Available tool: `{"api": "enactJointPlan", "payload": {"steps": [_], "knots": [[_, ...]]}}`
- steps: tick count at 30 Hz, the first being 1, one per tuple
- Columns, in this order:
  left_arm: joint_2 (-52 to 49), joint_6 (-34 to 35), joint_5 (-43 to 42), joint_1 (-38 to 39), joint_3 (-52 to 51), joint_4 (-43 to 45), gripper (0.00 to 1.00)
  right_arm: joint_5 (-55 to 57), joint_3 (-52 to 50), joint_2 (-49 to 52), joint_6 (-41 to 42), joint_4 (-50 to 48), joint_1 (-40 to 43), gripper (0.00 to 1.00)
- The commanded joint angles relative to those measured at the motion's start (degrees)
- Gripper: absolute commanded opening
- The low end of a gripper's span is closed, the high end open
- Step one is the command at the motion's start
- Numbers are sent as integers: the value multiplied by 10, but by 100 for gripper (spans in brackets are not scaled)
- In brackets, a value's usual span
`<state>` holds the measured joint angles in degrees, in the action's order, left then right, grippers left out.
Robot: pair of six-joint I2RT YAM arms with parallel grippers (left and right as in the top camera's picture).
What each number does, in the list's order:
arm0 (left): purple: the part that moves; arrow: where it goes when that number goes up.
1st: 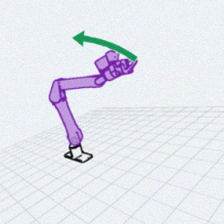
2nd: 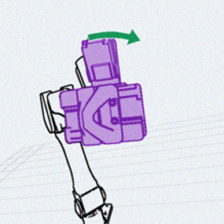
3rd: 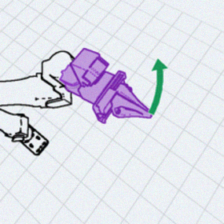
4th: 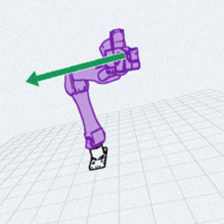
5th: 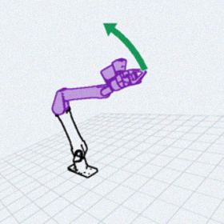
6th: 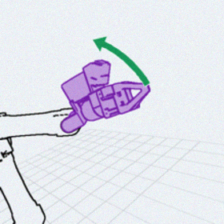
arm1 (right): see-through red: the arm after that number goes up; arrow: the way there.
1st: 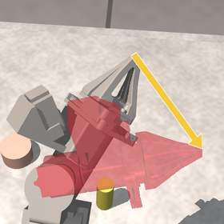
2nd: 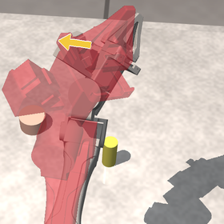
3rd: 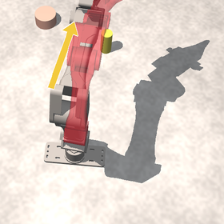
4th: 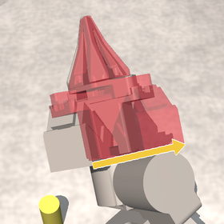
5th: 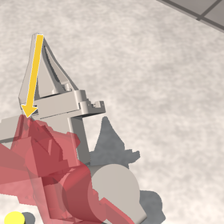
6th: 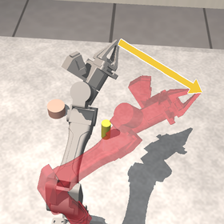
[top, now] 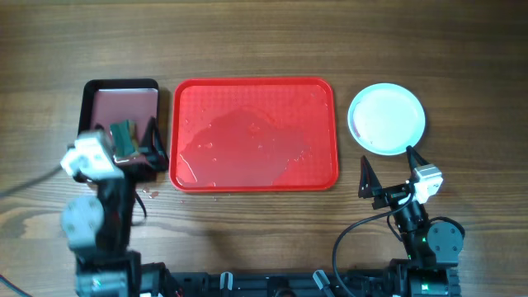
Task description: Clean dirty plates on tray and stack at the side
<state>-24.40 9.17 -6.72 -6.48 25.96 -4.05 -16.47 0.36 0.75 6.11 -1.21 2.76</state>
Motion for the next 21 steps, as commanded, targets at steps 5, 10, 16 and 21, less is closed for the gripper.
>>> {"api": "enactJointPlan", "payload": {"steps": [5,10,16,21], "knots": [[178,1,-7,4,-182,34,100,3,-1,-5,-7,-2,-3,100],[225,1,30,32,-225,33,100,3,-1,-5,-8,-2,-3,100],[242,1,37,39,-255,34,100,3,-1,-5,-8,-2,-3,100],[242,3,36,39,-256,-2,100,3,-1,-5,-8,-2,-3,100]]}}
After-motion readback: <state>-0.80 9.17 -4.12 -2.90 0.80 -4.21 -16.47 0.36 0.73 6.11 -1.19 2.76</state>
